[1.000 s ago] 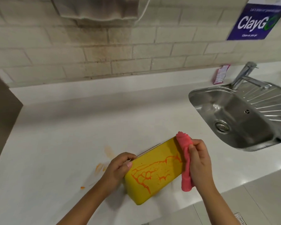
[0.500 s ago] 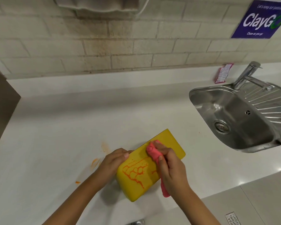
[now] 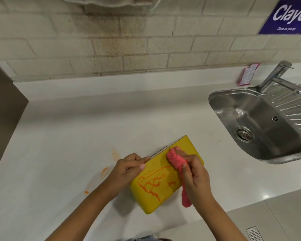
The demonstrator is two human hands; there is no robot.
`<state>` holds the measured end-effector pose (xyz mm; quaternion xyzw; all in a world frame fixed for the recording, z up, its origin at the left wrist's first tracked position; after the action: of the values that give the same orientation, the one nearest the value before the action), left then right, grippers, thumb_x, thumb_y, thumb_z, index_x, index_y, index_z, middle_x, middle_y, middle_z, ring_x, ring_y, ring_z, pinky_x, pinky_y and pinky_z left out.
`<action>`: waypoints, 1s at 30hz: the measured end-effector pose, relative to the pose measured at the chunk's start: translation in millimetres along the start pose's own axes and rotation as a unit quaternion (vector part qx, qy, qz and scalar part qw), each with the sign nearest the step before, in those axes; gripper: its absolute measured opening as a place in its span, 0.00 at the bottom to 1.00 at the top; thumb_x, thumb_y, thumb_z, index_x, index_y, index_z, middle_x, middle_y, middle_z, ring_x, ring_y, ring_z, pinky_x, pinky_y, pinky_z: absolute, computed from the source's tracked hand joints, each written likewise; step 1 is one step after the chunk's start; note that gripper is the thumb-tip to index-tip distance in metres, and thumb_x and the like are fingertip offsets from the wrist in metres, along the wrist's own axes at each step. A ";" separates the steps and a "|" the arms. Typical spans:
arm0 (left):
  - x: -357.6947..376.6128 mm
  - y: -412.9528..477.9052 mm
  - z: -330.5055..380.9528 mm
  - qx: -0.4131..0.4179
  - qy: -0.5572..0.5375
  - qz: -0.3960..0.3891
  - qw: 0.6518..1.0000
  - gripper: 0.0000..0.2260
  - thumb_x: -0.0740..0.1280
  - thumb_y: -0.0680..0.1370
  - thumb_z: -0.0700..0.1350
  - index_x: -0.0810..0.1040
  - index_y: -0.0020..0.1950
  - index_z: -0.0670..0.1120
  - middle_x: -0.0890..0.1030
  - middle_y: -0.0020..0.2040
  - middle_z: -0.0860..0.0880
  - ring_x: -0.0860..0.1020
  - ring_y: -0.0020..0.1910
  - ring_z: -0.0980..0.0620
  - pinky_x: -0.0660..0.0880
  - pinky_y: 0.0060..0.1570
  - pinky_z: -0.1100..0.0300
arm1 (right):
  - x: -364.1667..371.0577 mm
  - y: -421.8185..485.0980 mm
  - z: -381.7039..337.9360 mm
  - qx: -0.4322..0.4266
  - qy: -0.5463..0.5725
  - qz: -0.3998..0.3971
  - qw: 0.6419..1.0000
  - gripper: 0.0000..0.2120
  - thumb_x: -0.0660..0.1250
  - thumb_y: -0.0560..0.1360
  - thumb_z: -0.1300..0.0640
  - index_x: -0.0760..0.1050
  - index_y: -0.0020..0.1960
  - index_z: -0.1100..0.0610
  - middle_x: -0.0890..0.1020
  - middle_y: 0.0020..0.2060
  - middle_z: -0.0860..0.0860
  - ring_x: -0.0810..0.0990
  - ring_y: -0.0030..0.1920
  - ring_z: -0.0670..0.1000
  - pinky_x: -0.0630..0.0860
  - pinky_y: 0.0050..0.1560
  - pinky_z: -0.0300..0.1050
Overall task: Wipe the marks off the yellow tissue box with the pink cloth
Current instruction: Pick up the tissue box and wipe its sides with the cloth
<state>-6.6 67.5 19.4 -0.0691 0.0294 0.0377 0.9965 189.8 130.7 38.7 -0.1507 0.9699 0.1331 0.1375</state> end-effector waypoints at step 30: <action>-4.3 15.3 7.3 0.027 0.068 -0.018 0.997 0.14 0.61 0.78 0.39 0.76 0.61 0.52 0.73 0.42 0.50 0.75 0.44 0.63 0.72 0.45 0.70 | -7.7 6.9 5.9 0.006 0.023 0.124 0.992 0.06 0.55 0.72 0.46 0.70 0.40 0.44 0.79 0.36 0.32 0.77 0.38 0.34 0.69 0.36 0.25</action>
<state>-11.7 83.3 24.8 -0.0449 0.0970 0.0137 0.9942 195.9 140.7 37.1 -0.0315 0.9847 0.1400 0.0985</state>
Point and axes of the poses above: each hand's wrist, its own y-axis towards the middle knuckle, its own x-axis out of the palm, z = x × y, the point moved 2 cm from there along y, towards the middle knuckle
